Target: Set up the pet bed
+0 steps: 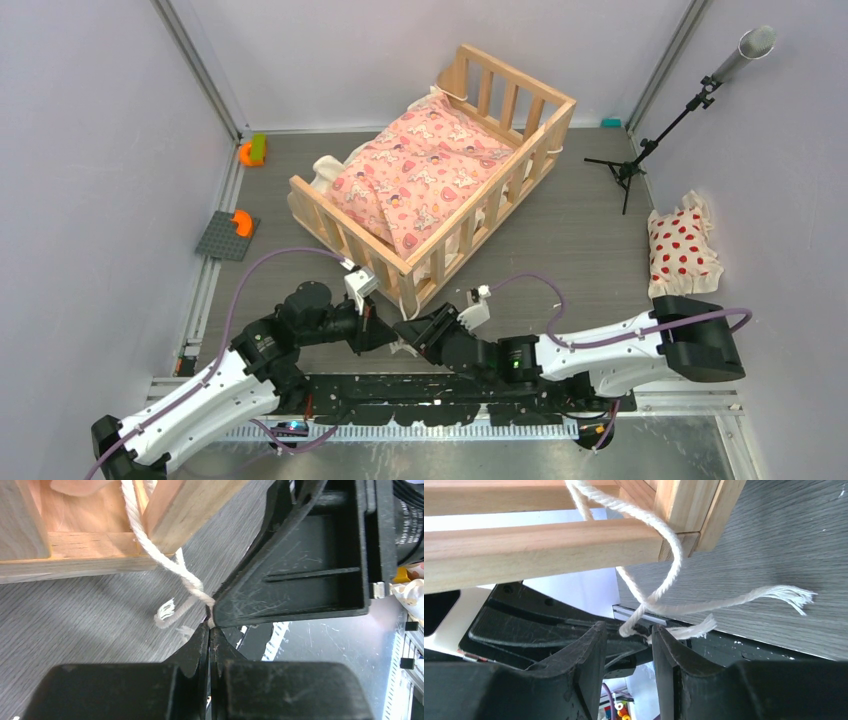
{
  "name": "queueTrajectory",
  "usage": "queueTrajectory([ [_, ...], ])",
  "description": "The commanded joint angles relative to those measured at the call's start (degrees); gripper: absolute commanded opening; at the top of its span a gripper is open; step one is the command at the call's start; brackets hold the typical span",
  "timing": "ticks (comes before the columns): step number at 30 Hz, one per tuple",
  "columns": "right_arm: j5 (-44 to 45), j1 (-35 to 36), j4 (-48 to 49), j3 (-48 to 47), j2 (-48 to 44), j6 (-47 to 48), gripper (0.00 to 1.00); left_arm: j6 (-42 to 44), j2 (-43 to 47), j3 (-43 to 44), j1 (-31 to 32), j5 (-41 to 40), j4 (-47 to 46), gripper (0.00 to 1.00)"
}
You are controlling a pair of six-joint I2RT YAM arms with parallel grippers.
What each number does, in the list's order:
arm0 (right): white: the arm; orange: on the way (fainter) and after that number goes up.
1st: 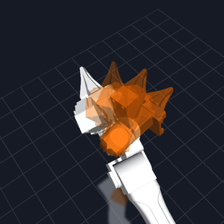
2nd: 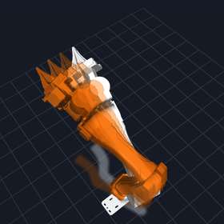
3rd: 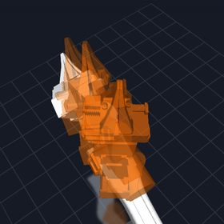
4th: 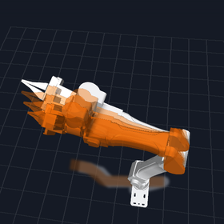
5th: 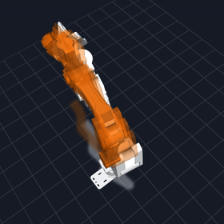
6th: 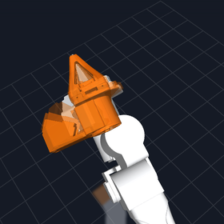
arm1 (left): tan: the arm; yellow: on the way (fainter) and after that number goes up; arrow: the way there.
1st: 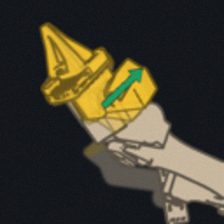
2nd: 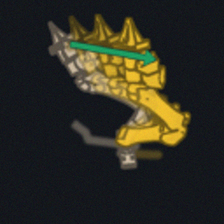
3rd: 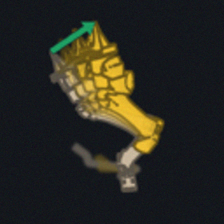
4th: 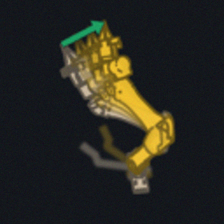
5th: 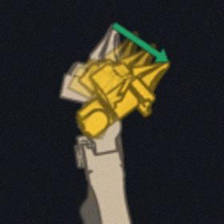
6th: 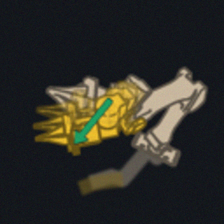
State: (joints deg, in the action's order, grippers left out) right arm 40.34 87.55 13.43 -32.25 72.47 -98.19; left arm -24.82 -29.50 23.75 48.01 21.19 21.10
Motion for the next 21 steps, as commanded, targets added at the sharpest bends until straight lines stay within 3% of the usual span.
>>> queueTrajectory([
  [1,-0.5,-1.4,5.0,-0.5,1.5,-2.4,0.44,1.2,0.4,0.4,0.3,2.5,-2.9,0.00],
  [5,-1.1,-2.4,5.3,-0.6,2.4,-2.2,0.38,1.2,0.3,0.3,0.3,2.9,-2.9,0.00],
  [9,-0.7,-3.0,5.7,-0.2,2.4,-2.0,0.07,1.2,-0.4,0.3,0.3,2.9,-2.8,0.00],
  [11,-0.6,-3.0,5.7,-0.2,2.2,-1.7,0.01,1.4,-0.8,0.5,0.4,2.9,-2.7,0.01],
  [17,-0.4,-3.0,6.2,-0.1,1.8,-1.5,0.01,2.3,-0.6,1.3,0.3,0.4,-2.2,0.40],
  [21,-0.2,-3.0,6.2,-0.3,1.3,-1.4,0.01,2.7,-0.4,1.1,0.3,-0.6,-2.6,0.48],
])
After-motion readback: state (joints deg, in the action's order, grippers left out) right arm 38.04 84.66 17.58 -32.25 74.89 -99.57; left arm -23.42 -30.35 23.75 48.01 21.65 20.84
